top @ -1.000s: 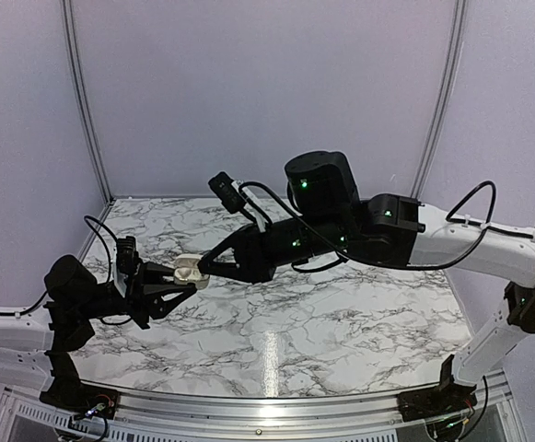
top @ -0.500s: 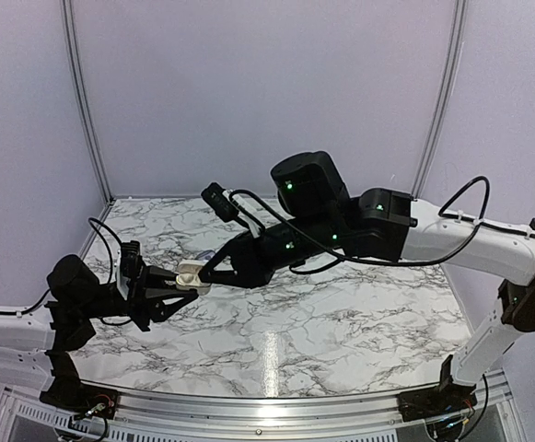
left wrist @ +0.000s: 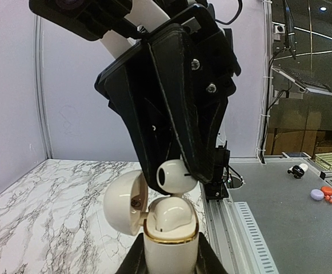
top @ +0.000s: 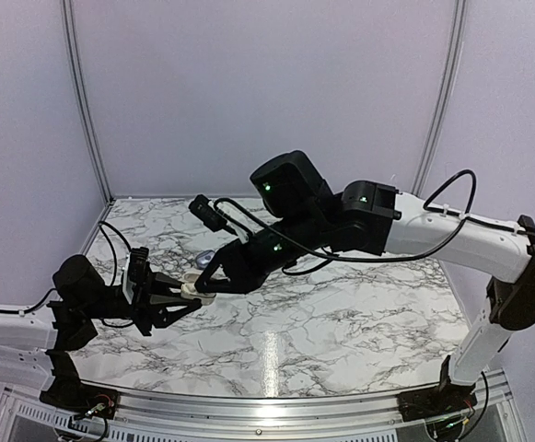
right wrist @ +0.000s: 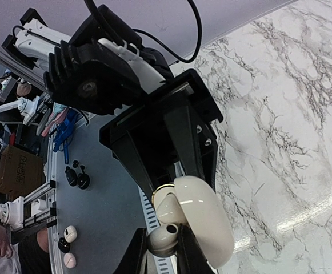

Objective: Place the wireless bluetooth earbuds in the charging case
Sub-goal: Insert the right earbud into the right side groove of the charging case.

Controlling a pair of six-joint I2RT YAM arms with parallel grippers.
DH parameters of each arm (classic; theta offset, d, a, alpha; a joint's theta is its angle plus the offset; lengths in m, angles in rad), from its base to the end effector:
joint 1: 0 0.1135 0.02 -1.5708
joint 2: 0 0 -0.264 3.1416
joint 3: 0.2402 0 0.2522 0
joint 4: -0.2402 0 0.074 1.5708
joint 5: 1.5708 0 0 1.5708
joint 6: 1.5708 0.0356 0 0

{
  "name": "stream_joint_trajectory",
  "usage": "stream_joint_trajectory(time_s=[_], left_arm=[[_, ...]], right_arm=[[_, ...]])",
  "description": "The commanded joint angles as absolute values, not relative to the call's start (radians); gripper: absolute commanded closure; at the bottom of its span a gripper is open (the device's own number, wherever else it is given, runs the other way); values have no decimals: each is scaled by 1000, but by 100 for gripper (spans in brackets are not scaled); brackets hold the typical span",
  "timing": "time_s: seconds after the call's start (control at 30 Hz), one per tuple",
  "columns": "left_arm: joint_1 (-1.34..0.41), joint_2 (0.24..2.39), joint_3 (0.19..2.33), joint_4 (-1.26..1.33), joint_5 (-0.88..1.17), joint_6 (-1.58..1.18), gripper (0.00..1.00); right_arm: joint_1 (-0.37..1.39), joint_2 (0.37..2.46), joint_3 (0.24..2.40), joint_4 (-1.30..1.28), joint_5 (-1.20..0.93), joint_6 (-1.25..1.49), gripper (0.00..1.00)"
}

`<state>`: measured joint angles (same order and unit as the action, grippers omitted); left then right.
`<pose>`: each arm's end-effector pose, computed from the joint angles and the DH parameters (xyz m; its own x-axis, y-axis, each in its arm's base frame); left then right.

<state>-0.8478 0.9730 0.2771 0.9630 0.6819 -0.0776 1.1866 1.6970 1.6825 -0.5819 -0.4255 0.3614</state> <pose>0.1128 -0.1617 0.2476 0.0978 -0.2018 -0.9745 0.9949 0.0423 0.0911 0.1315 0.3644 0.3721 -0.5408 -0.4783 -0.6919 -0.8352 0.2073 0.5094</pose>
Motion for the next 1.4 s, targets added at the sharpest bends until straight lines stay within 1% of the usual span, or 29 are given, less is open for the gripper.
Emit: stream_joint_trajectory(time_s=[0.0, 0.23, 0.57, 0.83, 1.2, 1.37], left_arm=[[-851, 954, 296, 1025, 715, -72, 100], [-850, 964, 301, 1025, 727, -70, 100], [-850, 951, 308, 1025, 745, -76, 100], [-850, 947, 309, 1025, 746, -77, 100], [-850, 944, 308, 1025, 750, -78, 100], [-851, 948, 316, 1025, 761, -83, 100]], right_arm=[[1189, 1698, 1722, -642, -413, 339, 91], [1187, 1627, 1679, -564, -456, 338, 93], [1181, 1644, 1694, -618, -487, 323, 94], [1181, 1683, 1753, -706, -498, 282, 94], [1181, 1713, 1767, -738, -492, 276, 90], [1181, 1726, 1785, -762, -476, 273, 82]])
